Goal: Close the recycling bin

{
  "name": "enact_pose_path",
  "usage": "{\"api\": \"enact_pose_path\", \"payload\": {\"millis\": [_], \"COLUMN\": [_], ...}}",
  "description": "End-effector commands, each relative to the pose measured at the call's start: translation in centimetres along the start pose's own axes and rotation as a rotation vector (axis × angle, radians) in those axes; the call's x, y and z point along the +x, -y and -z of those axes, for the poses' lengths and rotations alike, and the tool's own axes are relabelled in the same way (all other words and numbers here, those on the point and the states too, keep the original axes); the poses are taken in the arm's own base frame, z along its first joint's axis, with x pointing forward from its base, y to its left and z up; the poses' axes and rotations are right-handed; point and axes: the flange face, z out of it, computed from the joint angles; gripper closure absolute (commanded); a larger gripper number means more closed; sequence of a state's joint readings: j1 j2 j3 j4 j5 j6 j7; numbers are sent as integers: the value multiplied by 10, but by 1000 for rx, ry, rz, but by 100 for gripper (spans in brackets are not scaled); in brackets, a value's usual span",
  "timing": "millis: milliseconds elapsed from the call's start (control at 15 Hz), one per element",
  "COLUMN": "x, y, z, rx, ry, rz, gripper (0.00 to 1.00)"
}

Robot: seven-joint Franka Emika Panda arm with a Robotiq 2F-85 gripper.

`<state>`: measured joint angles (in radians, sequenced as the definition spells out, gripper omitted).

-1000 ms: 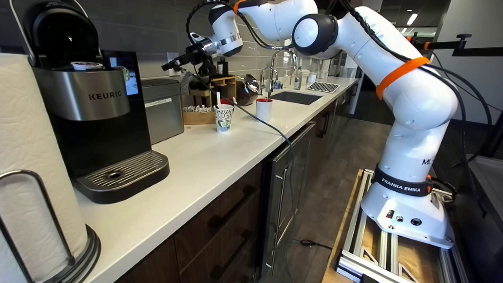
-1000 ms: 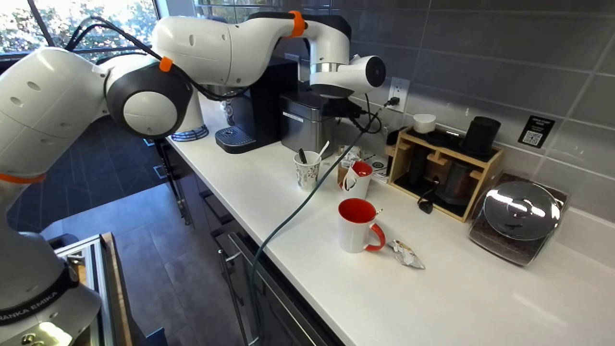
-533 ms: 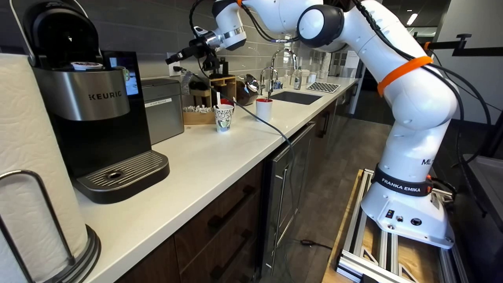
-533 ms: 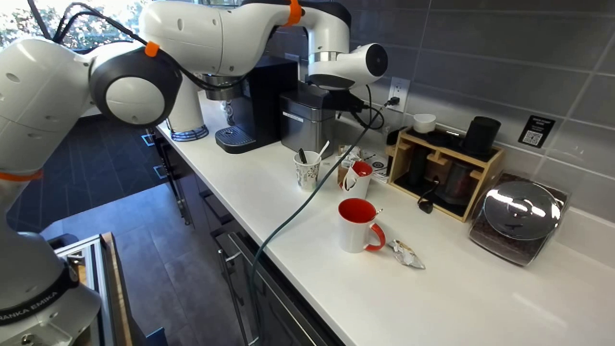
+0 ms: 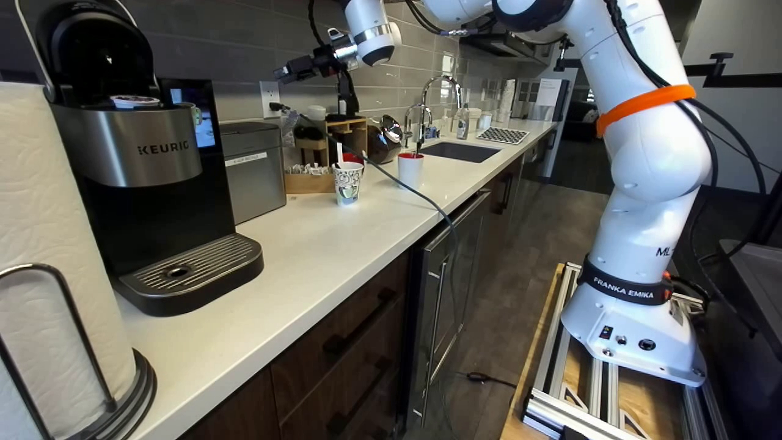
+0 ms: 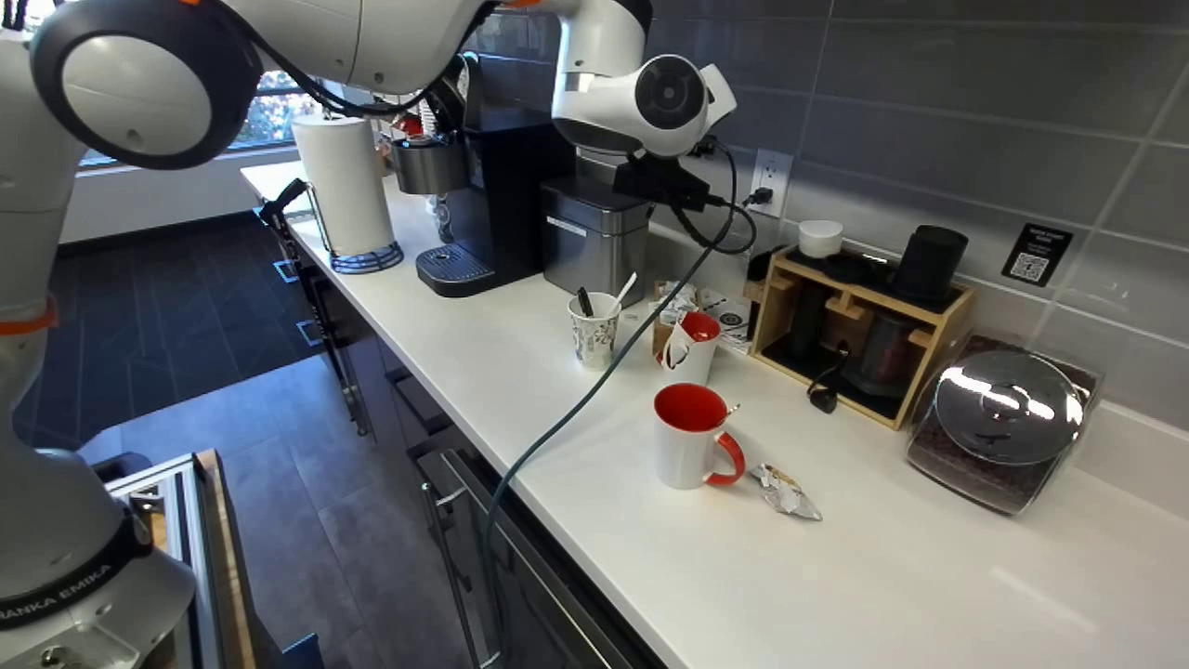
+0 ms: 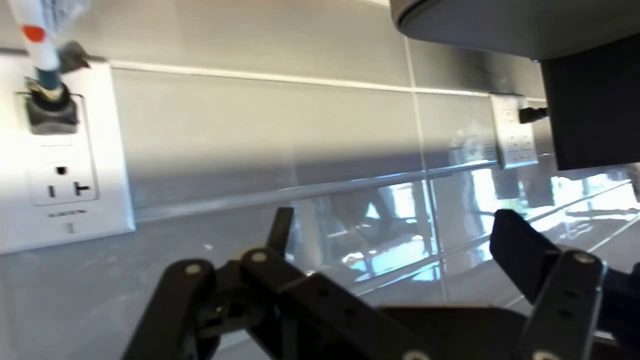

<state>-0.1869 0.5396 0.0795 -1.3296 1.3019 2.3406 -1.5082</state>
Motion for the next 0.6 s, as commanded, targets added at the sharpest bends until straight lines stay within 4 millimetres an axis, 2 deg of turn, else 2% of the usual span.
{"api": "enact_pose_path", "payload": {"millis": [0,533], "x": [-24,-65], "y": [26,99], "z": [29,81], "rx": [-91,-23], "ry": [-4,-66], "rz": [-104,-185], "gripper": [0,0]}}
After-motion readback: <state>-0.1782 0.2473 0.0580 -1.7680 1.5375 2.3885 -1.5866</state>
